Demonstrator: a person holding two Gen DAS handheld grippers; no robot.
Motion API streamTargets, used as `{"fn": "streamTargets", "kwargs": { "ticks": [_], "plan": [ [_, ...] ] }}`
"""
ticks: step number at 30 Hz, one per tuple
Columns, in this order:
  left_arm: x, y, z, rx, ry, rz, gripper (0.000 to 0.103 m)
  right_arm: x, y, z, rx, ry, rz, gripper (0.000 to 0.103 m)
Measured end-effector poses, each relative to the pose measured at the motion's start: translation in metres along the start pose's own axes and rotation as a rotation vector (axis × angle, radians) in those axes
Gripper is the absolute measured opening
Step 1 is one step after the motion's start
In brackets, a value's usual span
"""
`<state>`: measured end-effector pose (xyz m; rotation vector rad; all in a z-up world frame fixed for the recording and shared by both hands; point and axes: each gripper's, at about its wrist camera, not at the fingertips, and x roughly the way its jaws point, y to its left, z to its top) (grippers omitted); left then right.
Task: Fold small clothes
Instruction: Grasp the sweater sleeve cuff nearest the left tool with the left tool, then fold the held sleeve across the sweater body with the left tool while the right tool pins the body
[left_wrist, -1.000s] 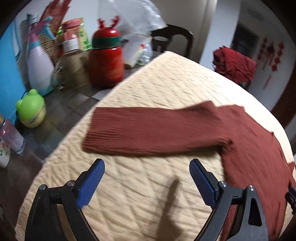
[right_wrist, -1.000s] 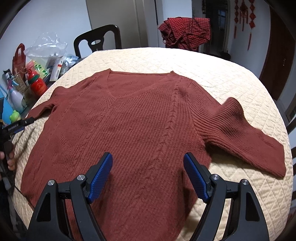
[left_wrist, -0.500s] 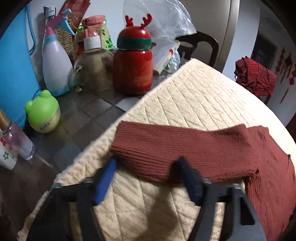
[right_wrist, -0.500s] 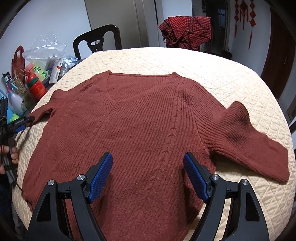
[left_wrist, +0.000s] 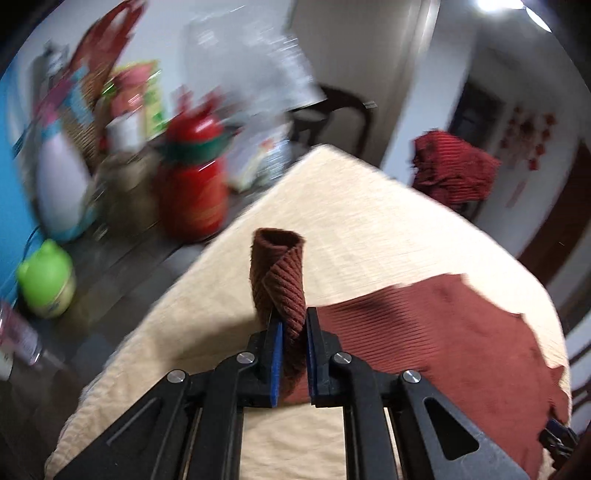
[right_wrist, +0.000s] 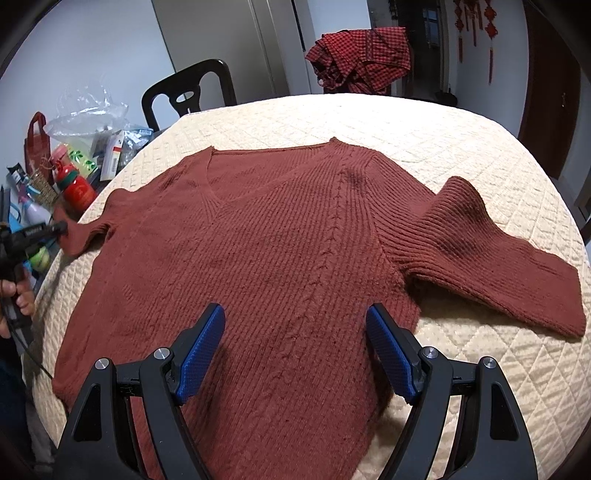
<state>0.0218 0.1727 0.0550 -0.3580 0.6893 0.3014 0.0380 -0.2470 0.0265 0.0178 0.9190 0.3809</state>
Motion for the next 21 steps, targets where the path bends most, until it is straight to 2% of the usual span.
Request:
{"fn": "streamTargets", "kwargs": {
  "ticks": [4, 7, 10, 13, 16, 17, 19, 20, 21],
  "plan": [
    [-0.005, -0.06, 0.011, 0.109, -0.017, -0.152, 0.013, -0.003, -0.002, -0.001, 0.01, -0.009, 0.007, 0.079],
    [-0.002, -0.11, 0.009, 0.194, 0.004, -0.263, 0.013, -0.007, -0.005, -0.002, 0.026, -0.019, 0.009, 0.079],
    [0.011, -0.155, -0.004, 0.268, 0.049, -0.368, 0.013, -0.011, -0.008, -0.002, 0.039, -0.027, 0.005, 0.079],
    [0.03, -0.187, -0.022, 0.316, 0.132, -0.452, 0.013, -0.014, -0.011, -0.003, 0.052, -0.03, 0.006, 0.079],
    [0.049, -0.207, -0.039, 0.346, 0.215, -0.487, 0.014, -0.015, -0.014, -0.002, 0.065, -0.029, 0.013, 0.079],
    [0.053, -0.21, -0.042, 0.352, 0.235, -0.49, 0.016, -0.015, -0.014, -0.002, 0.067, -0.029, 0.015, 0.079],
    [0.045, -0.205, -0.051, 0.34, 0.248, -0.516, 0.03, -0.017, -0.014, -0.001, 0.068, -0.032, 0.024, 0.079],
    [0.039, -0.202, -0.05, 0.329, 0.237, -0.534, 0.043, -0.017, -0.014, 0.0, 0.07, -0.034, 0.031, 0.079],
    [0.033, -0.198, -0.047, 0.318, 0.214, -0.546, 0.05, -0.017, -0.012, 0.003, 0.073, -0.036, 0.044, 0.079]
  ]
}}
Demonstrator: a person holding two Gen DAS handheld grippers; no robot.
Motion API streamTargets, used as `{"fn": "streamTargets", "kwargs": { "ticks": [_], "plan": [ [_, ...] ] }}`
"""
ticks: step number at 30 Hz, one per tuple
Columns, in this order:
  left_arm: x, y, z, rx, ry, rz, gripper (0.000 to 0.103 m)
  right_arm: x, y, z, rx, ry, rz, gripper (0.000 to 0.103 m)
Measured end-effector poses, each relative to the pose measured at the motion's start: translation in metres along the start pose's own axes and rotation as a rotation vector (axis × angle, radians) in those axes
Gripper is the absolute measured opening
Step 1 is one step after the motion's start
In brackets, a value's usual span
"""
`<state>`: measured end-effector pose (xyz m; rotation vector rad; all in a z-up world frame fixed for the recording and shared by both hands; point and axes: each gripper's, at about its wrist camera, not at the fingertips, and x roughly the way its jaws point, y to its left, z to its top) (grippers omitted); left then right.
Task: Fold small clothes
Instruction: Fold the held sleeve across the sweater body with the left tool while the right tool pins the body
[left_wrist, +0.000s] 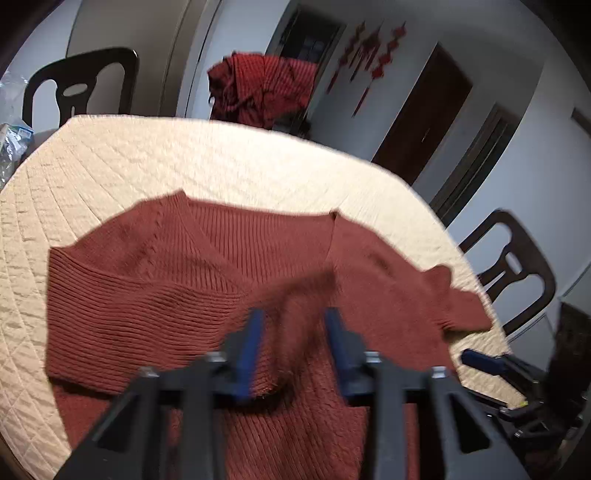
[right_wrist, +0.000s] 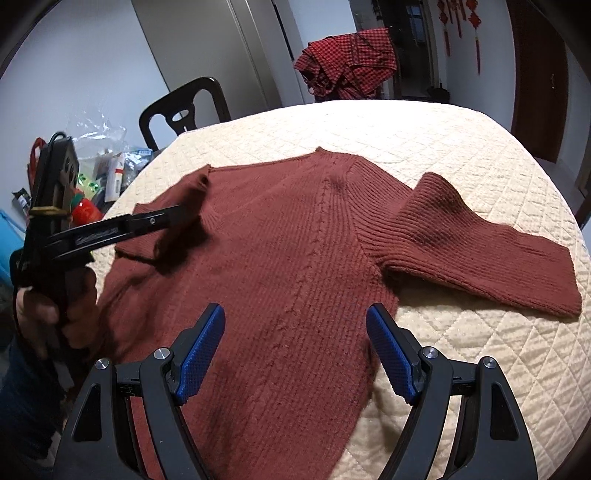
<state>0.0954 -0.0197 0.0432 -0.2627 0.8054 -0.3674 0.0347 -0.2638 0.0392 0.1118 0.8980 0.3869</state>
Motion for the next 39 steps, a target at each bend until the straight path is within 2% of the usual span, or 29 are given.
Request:
{"fn": "streamTargets", "kwargs": {
  "ticks": [3, 4, 6, 8, 10, 13, 14, 16, 19, 20, 21, 22, 23, 28, 31, 34, 39],
  "plan": [
    [-0.028, 0.009, 0.003, -0.017, -0.074, -0.024, 0.054, 0.003, 0.005, 0.006, -0.005, 0.004, 0.029, 0.077],
    [-0.037, 0.016, 0.004, -0.031, -0.091, -0.011, 0.055, 0.004, 0.009, 0.009, -0.012, 0.007, 0.043, 0.075],
    [-0.051, 0.032, 0.004, -0.053, -0.117, 0.052, 0.055, 0.009, 0.017, 0.014, -0.022, 0.018, 0.068, 0.071],
    [-0.06, 0.051, 0.002, -0.065, -0.137, 0.147, 0.055, 0.016, 0.026, 0.021, -0.034, 0.035, 0.096, 0.065],
    [-0.061, 0.073, 0.0, -0.104, -0.119, 0.23, 0.055, 0.026, 0.037, 0.029, -0.055, 0.047, 0.122, 0.062],
    [-0.06, 0.098, -0.007, -0.155, -0.087, 0.292, 0.054, 0.047, 0.048, 0.041, -0.073, 0.085, 0.142, 0.056],
    [-0.06, 0.103, -0.011, -0.163, -0.084, 0.3, 0.054, 0.053, 0.05, 0.045, -0.072, 0.1, 0.149, 0.054],
    [-0.057, 0.109, -0.019, -0.176, -0.071, 0.297, 0.054, 0.072, 0.054, 0.052, -0.067, 0.143, 0.163, 0.043],
    [-0.05, 0.111, -0.026, -0.172, -0.051, 0.279, 0.051, 0.095, 0.057, 0.053, -0.049, 0.212, 0.145, 0.038],
    [-0.047, 0.109, -0.028, -0.167, -0.044, 0.272, 0.049, 0.095, 0.059, 0.055, -0.057, 0.196, 0.14, 0.037],
    [-0.046, 0.108, -0.029, -0.16, -0.038, 0.264, 0.048, 0.095, 0.062, 0.057, -0.066, 0.2, 0.135, 0.029],
    [-0.044, 0.106, -0.03, -0.152, -0.031, 0.259, 0.047, 0.096, 0.062, 0.058, -0.067, 0.201, 0.135, 0.008],
    [-0.043, 0.105, -0.032, -0.143, -0.025, 0.26, 0.045, 0.095, 0.063, 0.059, -0.069, 0.198, 0.137, 0.003],
    [-0.042, 0.103, -0.031, -0.114, -0.029, 0.256, 0.042, 0.084, 0.053, 0.072, -0.043, 0.127, 0.14, 0.003],
    [-0.044, 0.103, -0.031, -0.116, -0.031, 0.253, 0.042, 0.088, 0.043, 0.07, -0.041, 0.134, 0.103, 0.003],
    [-0.047, 0.102, -0.032, -0.119, -0.037, 0.256, 0.042, 0.094, 0.041, 0.063, -0.041, 0.17, 0.11, 0.004],
    [-0.054, 0.091, -0.024, -0.093, -0.063, 0.248, 0.042, 0.082, 0.038, 0.067, -0.023, 0.113, 0.114, 0.005]
  ]
}}
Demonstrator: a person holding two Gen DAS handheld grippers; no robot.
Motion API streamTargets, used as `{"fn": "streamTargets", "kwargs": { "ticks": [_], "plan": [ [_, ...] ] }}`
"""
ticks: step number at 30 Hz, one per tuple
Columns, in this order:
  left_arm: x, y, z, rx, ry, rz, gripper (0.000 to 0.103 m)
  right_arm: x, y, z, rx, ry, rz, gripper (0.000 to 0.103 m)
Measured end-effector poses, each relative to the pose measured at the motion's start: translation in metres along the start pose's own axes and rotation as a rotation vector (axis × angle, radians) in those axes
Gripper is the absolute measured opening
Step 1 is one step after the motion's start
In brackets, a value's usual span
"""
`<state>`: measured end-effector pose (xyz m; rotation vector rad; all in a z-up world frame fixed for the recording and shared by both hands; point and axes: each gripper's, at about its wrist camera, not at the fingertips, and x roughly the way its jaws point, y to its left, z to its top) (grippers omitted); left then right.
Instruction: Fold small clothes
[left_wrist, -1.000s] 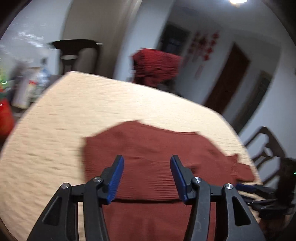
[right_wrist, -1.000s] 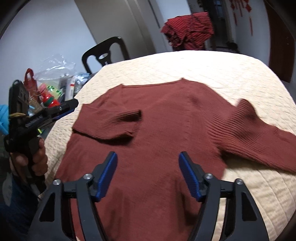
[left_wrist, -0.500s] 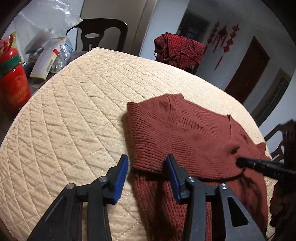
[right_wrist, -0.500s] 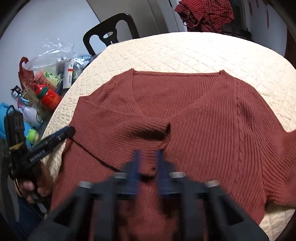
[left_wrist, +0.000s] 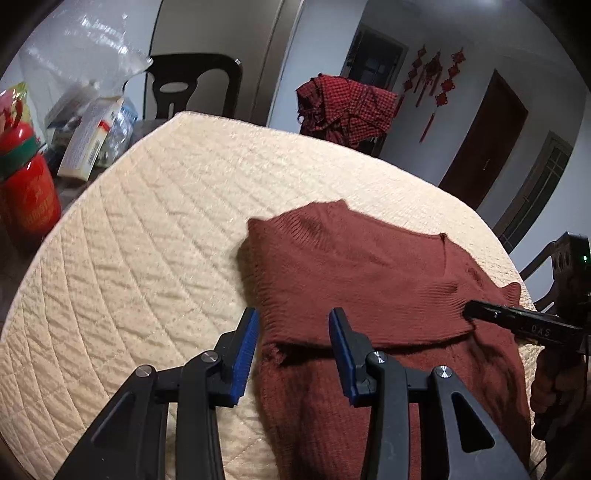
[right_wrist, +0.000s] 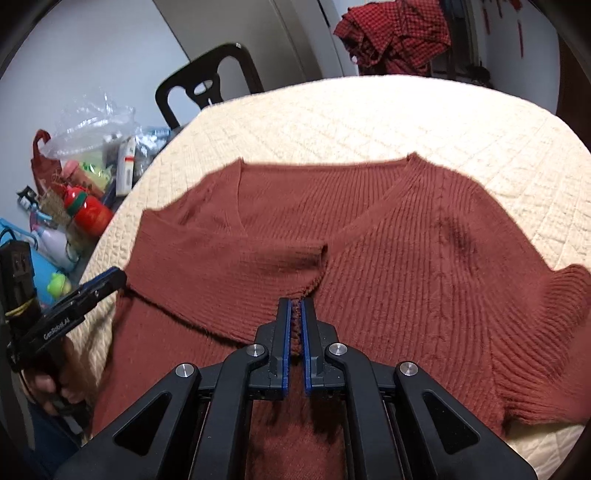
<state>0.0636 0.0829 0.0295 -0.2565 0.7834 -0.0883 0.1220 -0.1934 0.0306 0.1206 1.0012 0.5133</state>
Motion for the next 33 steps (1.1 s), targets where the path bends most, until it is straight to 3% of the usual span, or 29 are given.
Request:
{"fn": "streamTargets", "kwargs": {
  "ticks": [5, 9, 12, 24, 29, 31, 33],
  "plan": [
    [0.009, -0.012, 0.007, 0.041, 0.005, -0.017, 0.042, 0.005, 0.015, 0.008, -0.036, -0.027, 0.032, 0.006],
    [0.028, -0.011, 0.003, 0.044, 0.054, 0.024, 0.042, 0.033, 0.004, 0.015, -0.003, 0.039, 0.003, 0.006],
    [0.026, -0.012, 0.0, 0.052, 0.057, 0.045, 0.042, 0.029, 0.003, 0.017, 0.004, 0.027, 0.007, 0.006],
    [0.012, -0.026, -0.016, 0.133, 0.047, 0.115, 0.042, 0.003, 0.017, -0.017, -0.101, 0.017, -0.024, 0.008],
    [-0.003, -0.027, -0.016, 0.123, 0.032, 0.127, 0.042, -0.017, 0.011, -0.028, -0.087, -0.002, -0.018, 0.018],
    [-0.008, -0.03, -0.017, 0.124, 0.027, 0.137, 0.043, -0.025, 0.004, -0.035, -0.065, -0.008, -0.009, 0.035],
    [-0.013, -0.033, -0.019, 0.123, 0.025, 0.145, 0.045, -0.031, 0.0, -0.039, -0.047, -0.016, -0.005, 0.041]
  ]
}}
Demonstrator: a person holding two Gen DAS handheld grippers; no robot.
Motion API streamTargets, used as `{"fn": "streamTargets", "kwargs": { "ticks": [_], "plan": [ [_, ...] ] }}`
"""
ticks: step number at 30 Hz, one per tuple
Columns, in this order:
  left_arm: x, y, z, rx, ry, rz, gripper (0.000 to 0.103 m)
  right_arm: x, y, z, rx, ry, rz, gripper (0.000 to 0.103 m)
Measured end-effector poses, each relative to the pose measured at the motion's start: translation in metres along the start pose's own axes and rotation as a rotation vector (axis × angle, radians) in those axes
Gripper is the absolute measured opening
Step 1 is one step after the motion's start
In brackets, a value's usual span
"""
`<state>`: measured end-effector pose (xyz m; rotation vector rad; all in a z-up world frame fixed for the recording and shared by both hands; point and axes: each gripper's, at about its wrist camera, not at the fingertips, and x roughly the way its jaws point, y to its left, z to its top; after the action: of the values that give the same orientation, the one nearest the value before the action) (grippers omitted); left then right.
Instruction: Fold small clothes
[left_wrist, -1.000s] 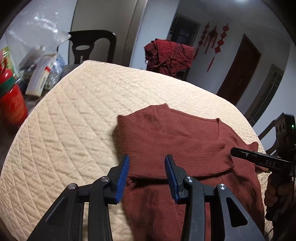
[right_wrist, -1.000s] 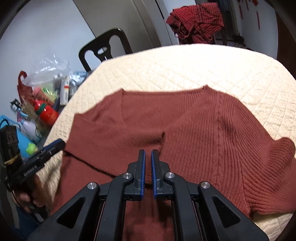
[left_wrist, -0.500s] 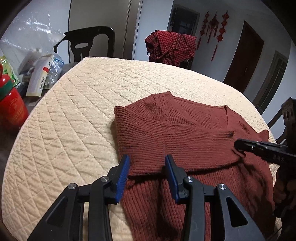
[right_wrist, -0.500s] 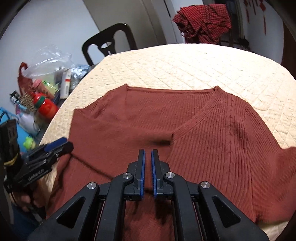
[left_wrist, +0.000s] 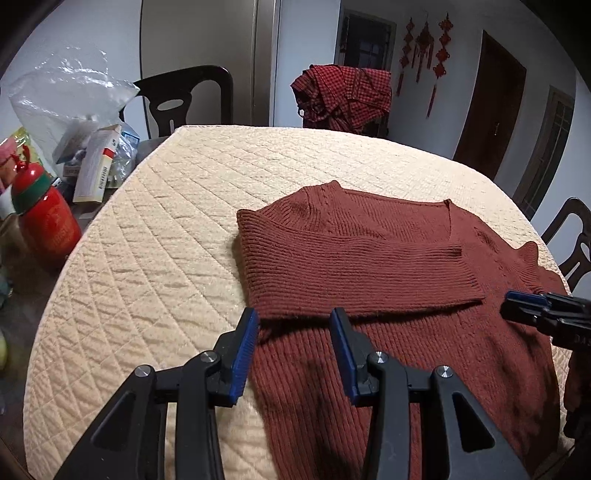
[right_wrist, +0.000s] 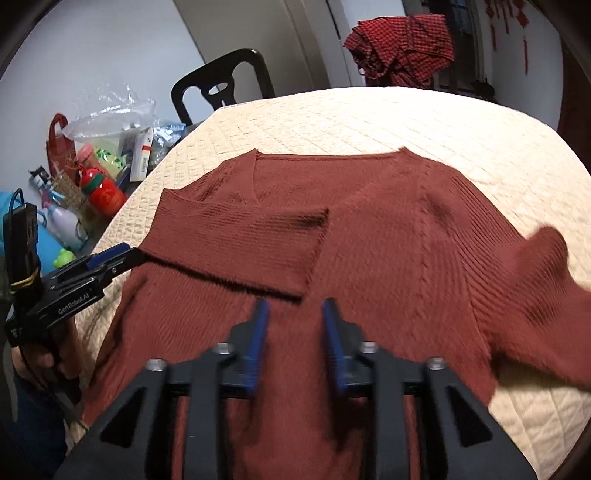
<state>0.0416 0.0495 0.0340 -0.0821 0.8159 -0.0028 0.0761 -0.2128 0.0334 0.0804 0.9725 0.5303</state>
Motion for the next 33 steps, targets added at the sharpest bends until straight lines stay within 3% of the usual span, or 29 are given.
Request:
{"fn": "streamTargets", "kwargs": {
  "ticks": [13, 33],
  "plan": [
    [-0.015, -0.042, -0.014, 0.061, 0.003, -0.046, 0.055, -0.044, -0.034, -0.039, 0.107, -0.048, -0.064, 0.042],
    [-0.002, -0.09, -0.02, 0.128, 0.032, -0.087, 0.058, -0.101, -0.139, -0.078, 0.433, -0.163, -0.226, 0.042]
  ]
}}
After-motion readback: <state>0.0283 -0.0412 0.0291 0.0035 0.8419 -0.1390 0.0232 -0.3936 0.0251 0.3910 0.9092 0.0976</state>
